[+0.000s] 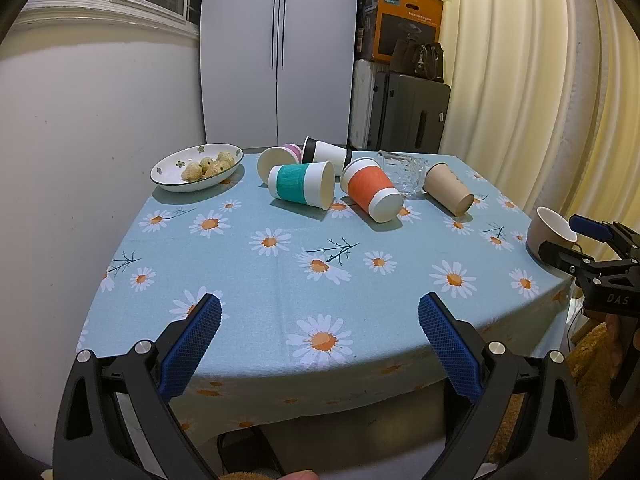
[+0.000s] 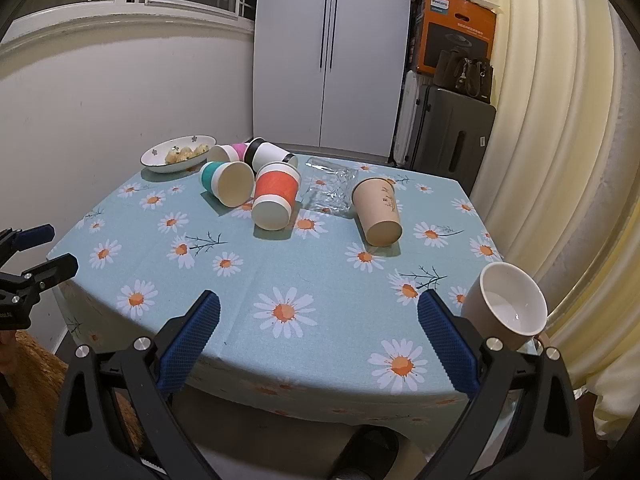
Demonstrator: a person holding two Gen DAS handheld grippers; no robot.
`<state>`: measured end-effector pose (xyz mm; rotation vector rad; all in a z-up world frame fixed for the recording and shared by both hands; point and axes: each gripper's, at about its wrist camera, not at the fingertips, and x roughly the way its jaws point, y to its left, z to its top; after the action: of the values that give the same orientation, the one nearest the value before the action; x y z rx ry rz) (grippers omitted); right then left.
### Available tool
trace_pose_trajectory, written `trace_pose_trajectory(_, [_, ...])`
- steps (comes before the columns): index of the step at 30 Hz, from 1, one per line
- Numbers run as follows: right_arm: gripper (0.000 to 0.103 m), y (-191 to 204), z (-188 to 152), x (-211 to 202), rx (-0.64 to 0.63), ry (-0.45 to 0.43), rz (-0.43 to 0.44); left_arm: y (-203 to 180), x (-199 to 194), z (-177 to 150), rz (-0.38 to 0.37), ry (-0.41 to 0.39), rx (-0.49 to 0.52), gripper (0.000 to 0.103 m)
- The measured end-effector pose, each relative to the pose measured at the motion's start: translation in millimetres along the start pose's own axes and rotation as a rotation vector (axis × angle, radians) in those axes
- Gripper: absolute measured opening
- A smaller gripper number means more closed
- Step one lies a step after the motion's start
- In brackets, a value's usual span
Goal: Flip cup upright
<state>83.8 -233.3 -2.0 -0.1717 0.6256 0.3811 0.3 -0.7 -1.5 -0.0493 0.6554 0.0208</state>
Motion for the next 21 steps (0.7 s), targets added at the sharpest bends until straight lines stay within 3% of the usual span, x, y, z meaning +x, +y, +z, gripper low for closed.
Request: trace_pose_trajectory(21, [0.098, 0.6, -3.6, 5.2, -0.013, 0.01, 0.005, -2.2, 0.8, -1.3, 0.008, 0.006, 0.01, 0.096])
